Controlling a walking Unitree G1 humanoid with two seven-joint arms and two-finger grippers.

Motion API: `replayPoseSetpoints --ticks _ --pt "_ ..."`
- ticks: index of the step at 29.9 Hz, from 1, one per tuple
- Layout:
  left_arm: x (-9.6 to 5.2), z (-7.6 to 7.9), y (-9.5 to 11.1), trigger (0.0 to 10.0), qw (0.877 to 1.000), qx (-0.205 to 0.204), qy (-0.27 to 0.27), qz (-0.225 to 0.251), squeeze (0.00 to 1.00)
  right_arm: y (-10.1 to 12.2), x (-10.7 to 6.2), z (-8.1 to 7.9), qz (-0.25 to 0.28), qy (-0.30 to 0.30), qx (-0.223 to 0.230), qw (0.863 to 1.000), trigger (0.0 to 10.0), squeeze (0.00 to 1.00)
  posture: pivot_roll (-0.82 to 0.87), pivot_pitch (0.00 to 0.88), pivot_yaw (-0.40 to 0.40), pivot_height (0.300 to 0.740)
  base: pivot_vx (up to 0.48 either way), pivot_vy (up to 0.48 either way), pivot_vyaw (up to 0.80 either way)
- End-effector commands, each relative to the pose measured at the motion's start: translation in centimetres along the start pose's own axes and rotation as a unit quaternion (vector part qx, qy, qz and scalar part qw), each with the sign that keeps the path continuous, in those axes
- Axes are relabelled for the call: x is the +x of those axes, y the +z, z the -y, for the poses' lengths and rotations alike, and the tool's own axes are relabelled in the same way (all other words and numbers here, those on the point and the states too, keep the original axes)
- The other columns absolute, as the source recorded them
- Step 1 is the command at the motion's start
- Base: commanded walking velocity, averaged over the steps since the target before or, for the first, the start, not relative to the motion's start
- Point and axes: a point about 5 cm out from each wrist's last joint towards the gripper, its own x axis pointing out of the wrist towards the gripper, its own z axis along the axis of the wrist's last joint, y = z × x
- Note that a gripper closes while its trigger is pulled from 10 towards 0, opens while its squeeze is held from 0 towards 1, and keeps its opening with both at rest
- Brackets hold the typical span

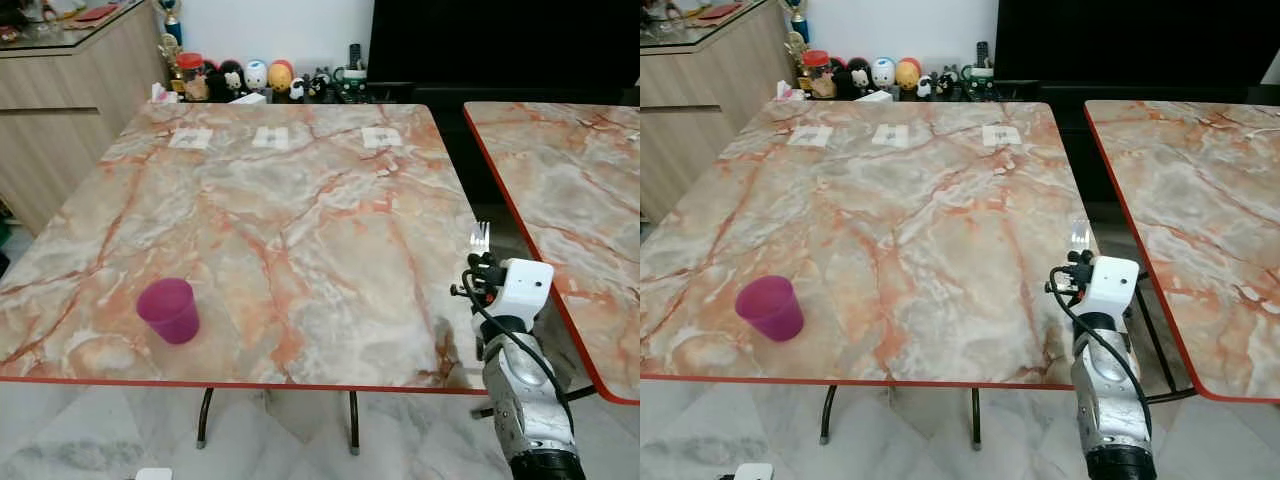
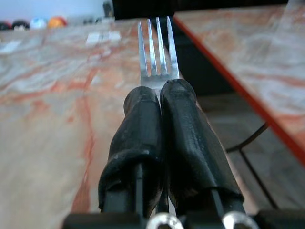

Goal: Setting the table

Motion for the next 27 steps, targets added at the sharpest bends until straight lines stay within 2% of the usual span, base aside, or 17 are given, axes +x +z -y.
replayPoseSetpoints --ticks 1,12,27 --pt "-0.1 0.1 -0.5 10.0 1.0 0.01 0.0 -0.011 0.0 0.7 0.0 0.2 0.018 -0.006 0.0 1.0 10.0 0.0 -0.02 0.017 0.0 0.74 0.0 -0.266 0.0" --pt "-0.2 -0.1 -1.0 10.0 1.0 0.018 0.002 -0.02 0.0 1.2 -0.1 0.2 0.038 -0.01 0.004 0.999 10.0 0.0 -0.02 0.0 0.002 0.74 0.0 -0.414 0.0" --pt "-0.4 -0.5 -1.4 10.0 1.0 0.016 0.003 -0.023 0.0 2.5 0.1 1.1 0.073 -0.035 0.001 0.997 10.0 0.0 -0.02 0.0 0.003 0.74 0.0 -0.472 0.0"
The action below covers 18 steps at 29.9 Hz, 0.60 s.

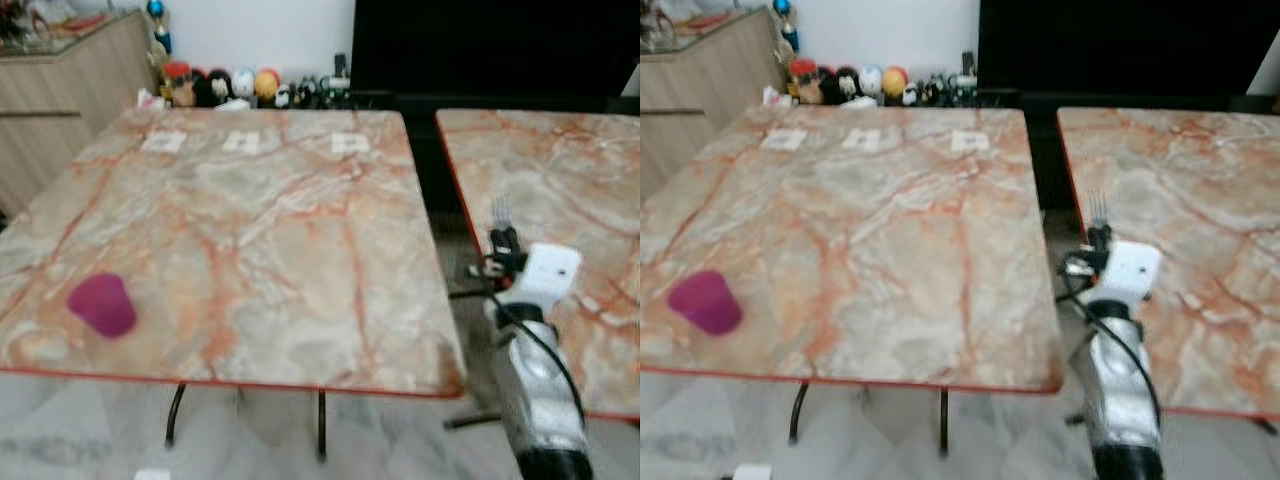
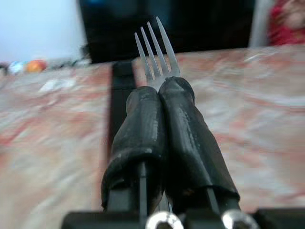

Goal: Setting the table

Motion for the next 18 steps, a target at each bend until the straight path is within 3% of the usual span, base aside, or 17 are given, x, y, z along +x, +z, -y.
replayPoseSetpoints --ticks 1,18 --pt "-0.2 -1.0 -0.6 10.0 1.0 0.008 0.008 -0.012 0.0 0.5 0.2 -0.7 0.011 0.006 0.008 1.0 10.0 0.0 -0.02 0.0 0.003 0.74 0.0 -0.472 0.0" --pt "-0.6 -1.6 -1.7 10.0 1.0 0.006 0.013 -0.024 0.0 0.8 0.5 -0.5 0.019 -0.007 0.006 1.0 10.0 0.0 -0.03 0.0 0.005 0.74 0.0 -0.472 0.0"
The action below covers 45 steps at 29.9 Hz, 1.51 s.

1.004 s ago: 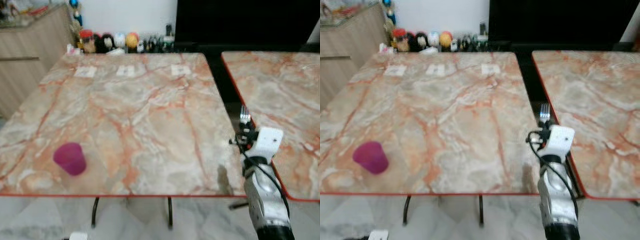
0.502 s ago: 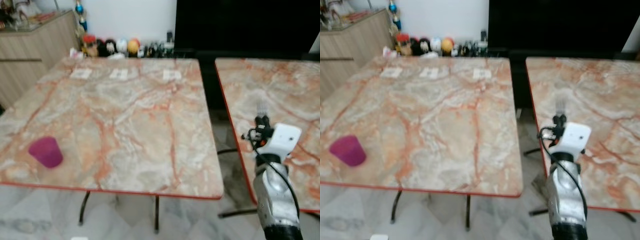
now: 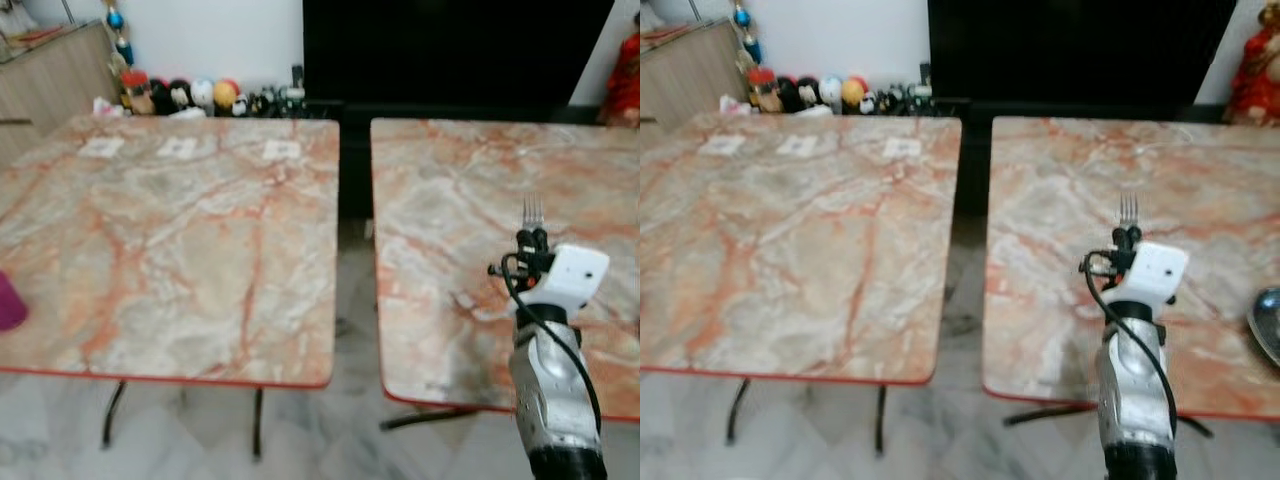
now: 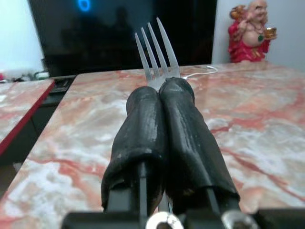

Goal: Setting the table

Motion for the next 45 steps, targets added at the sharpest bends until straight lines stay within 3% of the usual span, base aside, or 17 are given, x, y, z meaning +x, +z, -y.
replayPoseSetpoints --ticks 1,16,24,30,34,38,45 --pt "0.1 0.1 0.1 10.0 1.0 0.002 0.0 -0.003 0.0 0.7 0.3 0.4 0.012 -0.006 -0.005 1.0 10.0 0.0 -0.03 0.002 0.006 0.74 0.0 -0.472 0.0" --pt "0.2 0.4 0.5 10.0 1.0 0.001 -0.001 -0.002 0.0 1.1 0.5 0.9 0.021 -0.017 -0.006 1.0 10.0 0.0 -0.03 0.008 0.005 0.74 0.0 -0.472 0.0" --pt "-0.1 -1.2 -0.3 10.0 1.0 -0.002 0.005 -0.005 0.0 1.5 0.6 1.9 0.031 -0.038 -0.013 0.999 10.0 0.0 -0.03 0.017 0.008 0.74 0.0 -0.472 0.0" --pt "-0.2 -1.2 -0.4 10.0 1.0 -0.003 0.006 -0.005 0.0 1.6 0.6 2.1 0.033 -0.044 -0.016 0.998 10.0 0.0 -0.03 0.022 0.008 0.74 0.0 -0.472 0.0" --pt "-0.1 -0.7 -0.3 10.0 1.0 -0.004 0.006 -0.004 0.0 1.7 0.6 2.7 0.032 -0.056 -0.023 0.998 10.0 0.0 -0.04 0.028 0.007 0.74 0.0 -0.351 0.0" --pt "0.3 0.8 1.0 10.0 1.0 -0.003 -0.001 0.013 0.0 1.7 0.8 3.4 0.028 -0.074 -0.029 0.996 10.0 0.0 -0.04 0.03 0.007 0.74 0.0 0.0 0.0" --pt "0.6 1.3 2.5 10.0 1.0 -0.005 -0.005 0.024 0.0 0.9 1.4 4.3 -0.015 -0.096 -0.041 0.994 10.0 0.0 -0.03 0.027 0.007 0.74 0.0 0.0 0.0"
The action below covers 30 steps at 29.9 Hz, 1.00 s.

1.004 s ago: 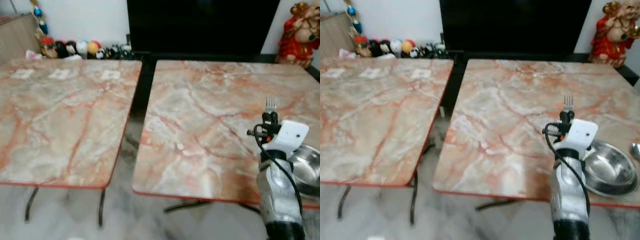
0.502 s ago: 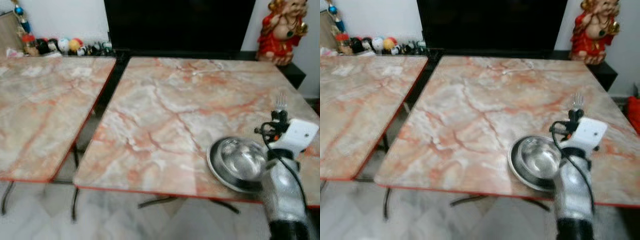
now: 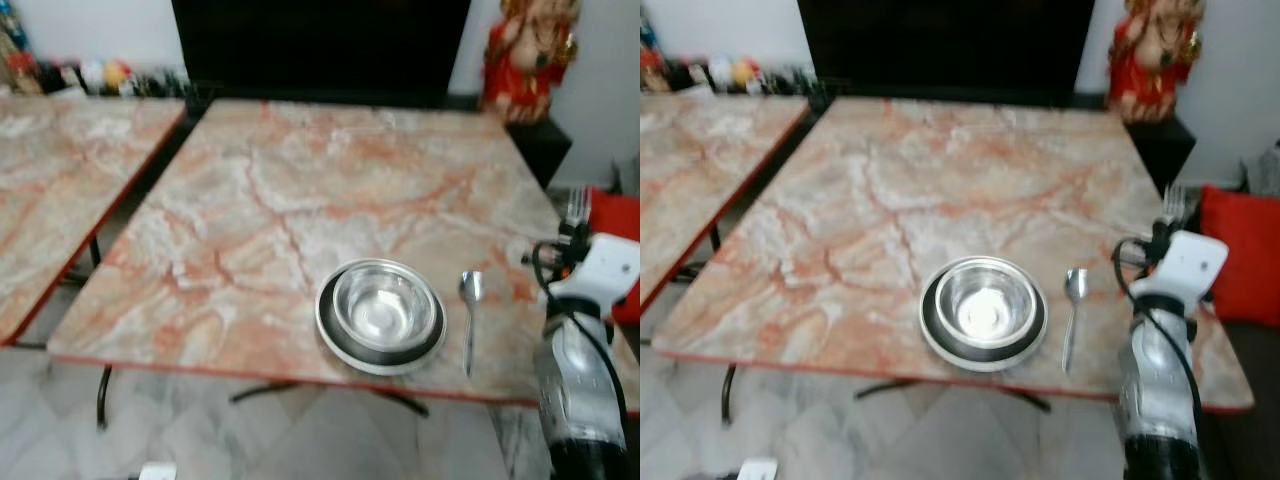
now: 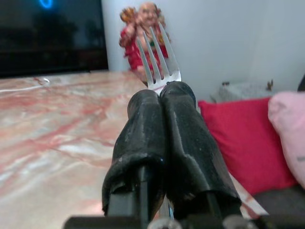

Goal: Setting the table

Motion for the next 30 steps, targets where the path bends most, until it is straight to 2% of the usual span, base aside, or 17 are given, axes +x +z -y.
replayPoseSetpoints --ticks 1,2,5,8,11,15,19,22,24,30 --pt "-0.1 -0.5 -0.3 10.0 1.0 0.002 0.009 -0.012 0.0 -0.6 0.4 0.2 -0.029 -0.007 -0.013 0.999 10.0 0.0 -0.04 0.028 0.008 0.74 0.0 0.0 0.0" --pt "-0.1 -0.5 -0.3 10.0 1.0 0.002 0.009 -0.012 0.0 -0.8 0.4 0.2 -0.036 -0.008 -0.02 0.999 10.0 0.0 -0.04 0.028 0.008 0.74 0.0 0.0 0.0" --pt "-0.1 -1.0 -0.4 10.0 1.0 0.001 0.01 -0.012 0.0 -2.4 1.0 0.5 -0.103 -0.03 -0.025 0.994 10.0 0.0 -0.04 0.028 0.011 0.74 0.0 0.0 0.0" --pt "-0.1 -1.1 -0.4 10.0 1.0 0.001 0.01 -0.012 0.0 -3.0 1.2 0.6 -0.13 -0.034 -0.017 0.991 10.0 0.0 -0.04 0.029 0.013 0.74 0.0 0.0 0.0" --pt "-0.2 -1.2 -0.5 10.0 1.0 0.0 0.01 -0.013 0.0 -3.8 1.6 0.6 -0.181 -0.034 0.0 0.983 10.0 0.0 -0.04 0.03 0.015 0.74 0.0 0.0 0.0" --pt "-0.2 -1.2 -0.6 10.0 1.0 0.0 0.009 -0.014 0.0 -3.9 2.1 0.1 -0.196 -0.017 0.011 0.98 10.0 0.0 -0.04 0.031 0.015 0.74 0.0 0.0 0.0" --pt "-0.2 -1.0 -0.8 10.0 1.0 -0.001 0.008 -0.014 0.0 -4.4 2.2 -0.8 -0.213 0.013 -0.005 0.977 10.0 0.0 -0.04 0.033 0.013 0.74 0.0 0.0 0.0" --pt "-0.2 -1.0 -0.8 10.0 1.0 -0.003 0.008 -0.014 0.0 -4.7 2.1 -0.9 -0.217 0.009 -0.012 0.976 10.0 0.0 -0.04 0.032 0.013 0.74 0.0 0.0 0.0" --pt "-0.2 -0.9 -0.8 10.0 1.0 -0.002 0.007 -0.015 0.0 -5.1 1.9 -1.4 -0.224 0.016 0.006 0.974 10.0 0.0 -0.04 0.033 0.016 0.74 0.0 0.0 0.0" --pt "-0.2 -0.9 -0.8 10.0 1.0 -0.002 0.007 -0.015 0.0 -5.8 1.5 -2.3 -0.237 0.026 0.016 0.971 10.0 0.0 -0.03 0.034 0.015 0.74 0.0 0.0 0.0"
